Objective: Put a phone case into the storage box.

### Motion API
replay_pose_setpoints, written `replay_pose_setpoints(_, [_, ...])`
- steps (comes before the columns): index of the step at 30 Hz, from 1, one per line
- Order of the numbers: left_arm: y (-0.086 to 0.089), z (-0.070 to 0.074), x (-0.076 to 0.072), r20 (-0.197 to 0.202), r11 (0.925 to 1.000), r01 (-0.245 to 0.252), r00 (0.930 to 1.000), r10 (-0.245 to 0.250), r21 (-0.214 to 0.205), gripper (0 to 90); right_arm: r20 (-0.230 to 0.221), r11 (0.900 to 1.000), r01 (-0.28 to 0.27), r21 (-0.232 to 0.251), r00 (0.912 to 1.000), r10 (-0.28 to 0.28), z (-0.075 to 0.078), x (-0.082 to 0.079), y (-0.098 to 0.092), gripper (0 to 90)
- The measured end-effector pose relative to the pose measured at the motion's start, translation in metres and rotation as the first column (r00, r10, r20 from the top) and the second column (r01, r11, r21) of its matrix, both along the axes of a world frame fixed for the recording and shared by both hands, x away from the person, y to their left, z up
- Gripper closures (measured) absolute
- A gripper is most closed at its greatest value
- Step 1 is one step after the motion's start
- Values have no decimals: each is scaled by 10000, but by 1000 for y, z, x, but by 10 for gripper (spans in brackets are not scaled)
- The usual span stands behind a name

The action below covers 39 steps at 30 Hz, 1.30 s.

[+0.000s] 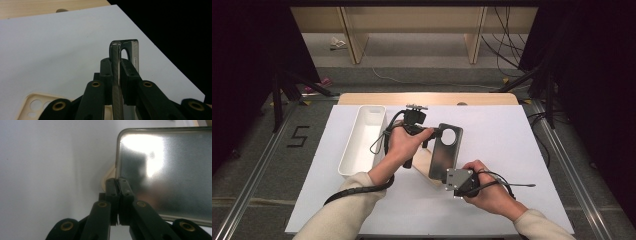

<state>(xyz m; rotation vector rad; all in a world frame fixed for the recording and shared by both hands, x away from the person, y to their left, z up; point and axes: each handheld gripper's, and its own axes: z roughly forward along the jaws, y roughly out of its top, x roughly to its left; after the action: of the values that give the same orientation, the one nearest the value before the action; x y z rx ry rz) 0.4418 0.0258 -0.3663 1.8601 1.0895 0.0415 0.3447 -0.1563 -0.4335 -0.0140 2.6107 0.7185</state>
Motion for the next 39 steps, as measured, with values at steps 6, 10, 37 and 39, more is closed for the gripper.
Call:
replay_pose_setpoints(6, [-3,8,-9,1137,9995,291,9931,-301,106,817,-116,9986,416,338,9991,-413,2,4,-4,826])
replay_pose_setpoints(10, [4,10,-9,1837,9998,214,9828,-198,-64,816,-505,9905,951,992,9946,-904,4,8,-10,687])
replay_pose_setpoints(37, [69,10,-12,3489,9986,-62,9368,240,-520,815,-2888,8084,3569,4681,9264,-2417,13,27,-53,232])
replay_pose_setpoints(39, [74,12,-12,3546,9982,-55,9346,266,-603,815,-2994,7961,3710,4781,9209,-2494,13,27,-57,229])
